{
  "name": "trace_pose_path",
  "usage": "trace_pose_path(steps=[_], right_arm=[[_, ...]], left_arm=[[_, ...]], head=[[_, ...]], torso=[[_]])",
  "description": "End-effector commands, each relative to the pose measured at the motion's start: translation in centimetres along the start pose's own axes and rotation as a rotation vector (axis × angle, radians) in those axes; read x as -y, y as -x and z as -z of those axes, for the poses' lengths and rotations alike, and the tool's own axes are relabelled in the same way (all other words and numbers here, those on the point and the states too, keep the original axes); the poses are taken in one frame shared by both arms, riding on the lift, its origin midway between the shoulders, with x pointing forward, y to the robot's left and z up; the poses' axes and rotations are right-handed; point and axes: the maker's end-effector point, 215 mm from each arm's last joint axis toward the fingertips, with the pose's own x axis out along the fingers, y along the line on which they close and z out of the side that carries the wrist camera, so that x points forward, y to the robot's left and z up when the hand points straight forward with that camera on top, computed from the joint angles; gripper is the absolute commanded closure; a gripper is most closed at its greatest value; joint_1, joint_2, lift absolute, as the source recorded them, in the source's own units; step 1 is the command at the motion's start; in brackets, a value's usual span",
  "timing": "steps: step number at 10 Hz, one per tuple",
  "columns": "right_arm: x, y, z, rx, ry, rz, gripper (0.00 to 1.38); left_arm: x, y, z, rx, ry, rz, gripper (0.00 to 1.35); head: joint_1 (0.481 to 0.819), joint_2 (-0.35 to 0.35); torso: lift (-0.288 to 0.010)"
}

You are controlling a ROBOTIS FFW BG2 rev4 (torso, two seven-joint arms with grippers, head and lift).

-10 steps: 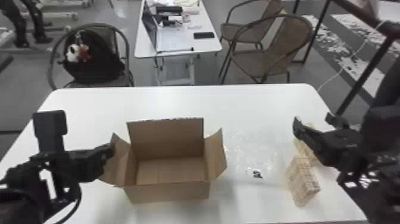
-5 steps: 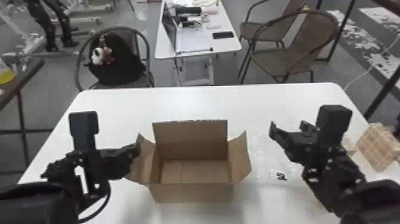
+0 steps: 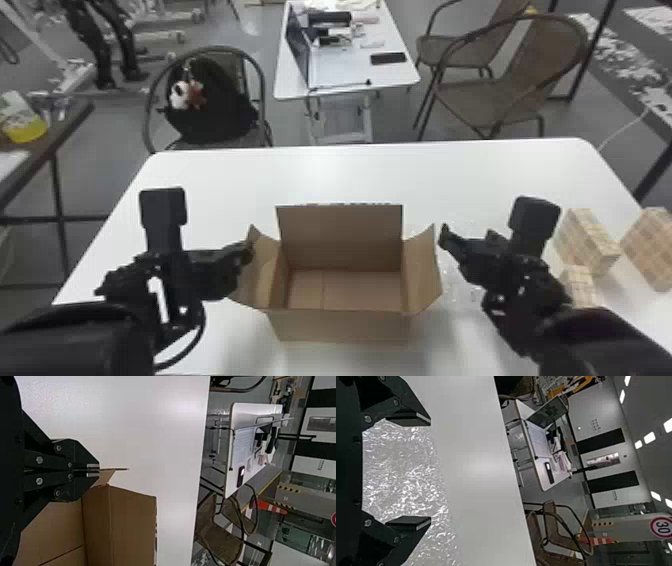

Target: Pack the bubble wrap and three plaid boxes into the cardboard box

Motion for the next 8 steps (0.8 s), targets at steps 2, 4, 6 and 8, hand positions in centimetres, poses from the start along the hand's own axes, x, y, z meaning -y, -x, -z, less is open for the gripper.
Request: trace_pose_path(steps=[2, 4, 6, 8], right_arm=[[1.0, -1.3, 4.0, -0.109, -0.015, 0.026, 0.40], [1.6, -1.3, 6.3, -0.165, -0.005, 0.039, 0.40], [1.8, -1.4, 7.0, -0.205, 0.021, 0.043, 0.40], [1.9, -1.2, 7.0, -0.200, 0.029, 0.046, 0.92]], left_arm=[[0.1, 0.0, 0.0, 0.002, 0.004, 0.001, 1.22], [0.1, 0.0, 0.1, 0.001, 0.004, 0.001, 1.22], [0.1, -0.1, 0.1, 0.000, 0.004, 0.000, 1.22], [-0.1, 0.0, 0.1, 0.002, 0.000, -0.006, 1.22]], head=[[0.695, 0.142], [0.695, 0.143], [0.695, 0.143], [0.695, 0.142]], torso=[[-0.092], [-0.092], [-0.092], [-0.092]])
